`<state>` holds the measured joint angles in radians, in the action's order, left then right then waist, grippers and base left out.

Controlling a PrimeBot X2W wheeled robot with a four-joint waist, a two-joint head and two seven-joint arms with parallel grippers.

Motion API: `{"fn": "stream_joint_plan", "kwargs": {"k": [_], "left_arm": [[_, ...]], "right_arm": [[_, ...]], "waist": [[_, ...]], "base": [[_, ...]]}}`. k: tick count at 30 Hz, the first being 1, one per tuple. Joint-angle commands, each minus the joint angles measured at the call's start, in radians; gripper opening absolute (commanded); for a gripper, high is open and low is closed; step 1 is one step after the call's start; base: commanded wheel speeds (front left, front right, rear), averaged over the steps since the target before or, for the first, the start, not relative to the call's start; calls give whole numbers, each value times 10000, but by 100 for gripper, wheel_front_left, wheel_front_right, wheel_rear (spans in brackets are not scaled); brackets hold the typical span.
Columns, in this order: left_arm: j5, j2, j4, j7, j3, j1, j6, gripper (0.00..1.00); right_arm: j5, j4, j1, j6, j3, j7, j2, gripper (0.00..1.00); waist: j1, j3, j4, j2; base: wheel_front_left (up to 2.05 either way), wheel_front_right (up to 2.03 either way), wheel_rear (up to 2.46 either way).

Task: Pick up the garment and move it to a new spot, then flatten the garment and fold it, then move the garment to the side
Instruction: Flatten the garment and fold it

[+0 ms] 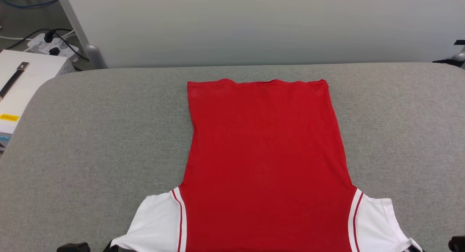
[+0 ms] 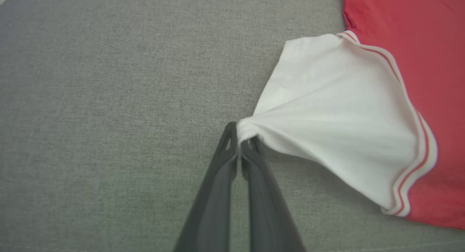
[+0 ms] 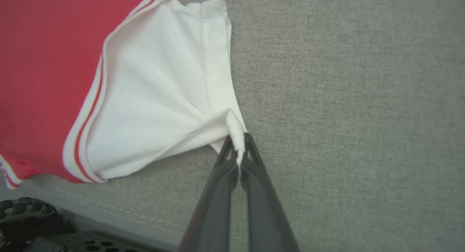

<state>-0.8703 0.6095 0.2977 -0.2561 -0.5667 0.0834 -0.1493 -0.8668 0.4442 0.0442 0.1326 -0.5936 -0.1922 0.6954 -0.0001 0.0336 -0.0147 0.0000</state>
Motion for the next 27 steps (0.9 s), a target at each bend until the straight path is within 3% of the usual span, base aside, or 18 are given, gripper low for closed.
{"fn": "stream_joint_plan", "kwargs": {"k": [1,8,16,21,27], "left_arm": [[209,-8,-49,-56,161,127,-25,0],[707,-275,-389,-57,422,-17,-47,0],[1500,-606,-1177,-57,804,-247,-297,0],[2011,-801,-1773,-57,866,-694,-377,0],[2572,-1258,-2243,-57,694,-1418,-419,0]], "right_arm": [[229,-70,112,-19,279,78,11,100],[930,-992,-261,-19,1724,492,-79,100],[1862,-2704,-1835,-19,4262,1047,123,100],[1832,-3687,-3582,-19,4874,2777,257,100],[1289,-3499,-6190,-19,4168,6267,636,100]], "waist": [[1,14,6,0],[1,188,51,0],[1,870,442,0],[1,1733,955,0],[1,2884,1572,0]], "base": [[0,0,0],[0,0,0],[0,0,0],[0,0,0],[0,0,0]]}}
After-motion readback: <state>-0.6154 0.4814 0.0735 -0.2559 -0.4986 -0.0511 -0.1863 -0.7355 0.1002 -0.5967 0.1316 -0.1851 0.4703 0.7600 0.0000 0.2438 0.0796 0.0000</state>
